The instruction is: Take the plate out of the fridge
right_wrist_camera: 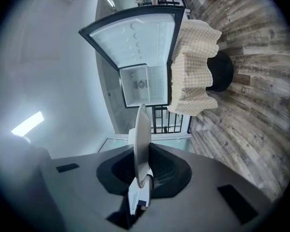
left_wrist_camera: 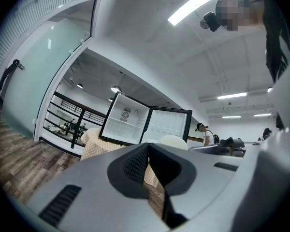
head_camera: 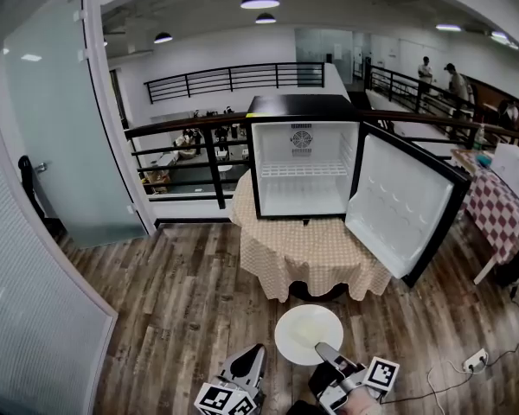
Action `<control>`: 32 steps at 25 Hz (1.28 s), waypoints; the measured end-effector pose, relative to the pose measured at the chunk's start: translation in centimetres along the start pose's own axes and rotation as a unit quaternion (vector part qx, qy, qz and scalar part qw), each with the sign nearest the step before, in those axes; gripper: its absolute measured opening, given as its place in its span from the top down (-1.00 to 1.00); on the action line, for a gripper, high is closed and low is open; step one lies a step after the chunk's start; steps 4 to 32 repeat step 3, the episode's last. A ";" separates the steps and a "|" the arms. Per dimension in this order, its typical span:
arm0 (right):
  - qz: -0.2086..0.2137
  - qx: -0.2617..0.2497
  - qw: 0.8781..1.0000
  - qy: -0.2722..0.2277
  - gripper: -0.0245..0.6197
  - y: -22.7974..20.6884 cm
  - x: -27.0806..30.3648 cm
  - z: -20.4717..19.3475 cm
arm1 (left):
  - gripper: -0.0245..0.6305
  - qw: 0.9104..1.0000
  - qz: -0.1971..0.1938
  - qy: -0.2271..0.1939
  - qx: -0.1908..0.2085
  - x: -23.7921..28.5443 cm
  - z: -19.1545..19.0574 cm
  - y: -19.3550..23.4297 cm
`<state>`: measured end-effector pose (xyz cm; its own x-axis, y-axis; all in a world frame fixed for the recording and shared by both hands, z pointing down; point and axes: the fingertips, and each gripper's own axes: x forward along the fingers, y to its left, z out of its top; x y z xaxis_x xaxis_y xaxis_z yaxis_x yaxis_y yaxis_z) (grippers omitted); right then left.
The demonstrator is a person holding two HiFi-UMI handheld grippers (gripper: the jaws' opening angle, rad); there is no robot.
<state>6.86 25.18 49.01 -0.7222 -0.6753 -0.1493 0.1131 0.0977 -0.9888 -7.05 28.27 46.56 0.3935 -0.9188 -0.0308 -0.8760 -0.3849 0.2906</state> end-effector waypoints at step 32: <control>-0.003 0.004 1.000 0.006 0.75 -0.3 -0.2 -1.1 | 0.90 1.000 0.004 0.000 -0.002 -0.9 -0.1 0.1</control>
